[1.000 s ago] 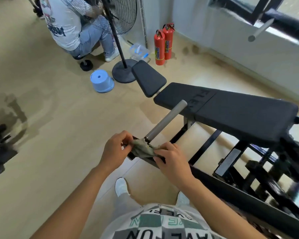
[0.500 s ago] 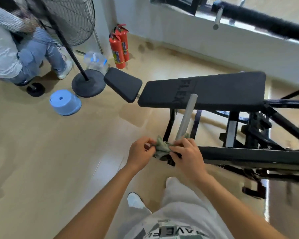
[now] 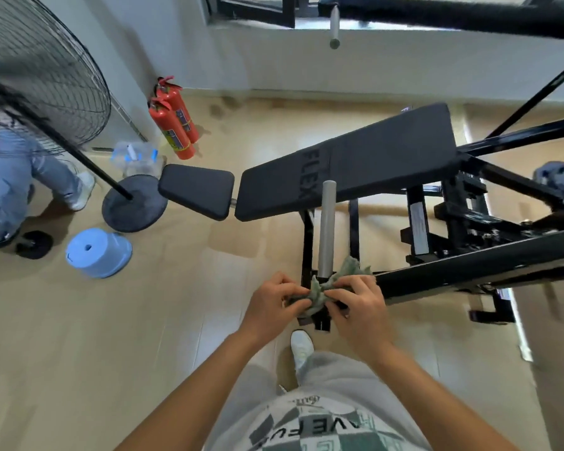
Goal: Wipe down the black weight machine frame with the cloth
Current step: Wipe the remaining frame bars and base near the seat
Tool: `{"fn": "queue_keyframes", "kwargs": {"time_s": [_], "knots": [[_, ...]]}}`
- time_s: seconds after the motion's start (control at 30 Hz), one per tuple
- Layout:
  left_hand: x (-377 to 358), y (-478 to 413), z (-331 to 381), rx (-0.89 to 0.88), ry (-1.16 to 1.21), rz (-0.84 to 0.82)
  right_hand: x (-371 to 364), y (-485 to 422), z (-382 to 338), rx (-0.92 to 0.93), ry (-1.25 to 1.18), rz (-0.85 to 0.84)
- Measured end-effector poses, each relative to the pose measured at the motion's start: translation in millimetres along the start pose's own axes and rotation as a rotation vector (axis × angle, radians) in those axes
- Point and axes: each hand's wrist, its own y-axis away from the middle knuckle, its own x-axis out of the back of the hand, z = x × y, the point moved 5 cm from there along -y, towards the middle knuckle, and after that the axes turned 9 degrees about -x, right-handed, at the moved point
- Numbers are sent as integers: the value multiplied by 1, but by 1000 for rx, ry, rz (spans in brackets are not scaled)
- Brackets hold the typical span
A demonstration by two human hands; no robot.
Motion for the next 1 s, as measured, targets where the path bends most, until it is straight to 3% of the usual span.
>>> {"fn": "queue_keyframes", "kwargs": {"time_s": [0.33, 0.5, 0.63, 0.77, 1.0], "knots": [[27, -23, -27, -89, -130, -95, -24, 1, -25, -80, 8, 21], [19, -32, -21, -171, -7, -221, -26, 19, -36, -205, 38, 111], [9, -32, -6, -310, 84, -268, -23, 40, -45, -377, 68, 212], [-1, -36, 7, -462, 25, -311, -22, 53, -46, -543, 104, 337], [-23, -54, 46, -557, -124, -364, -8, 53, -23, -982, -308, 575]]}}
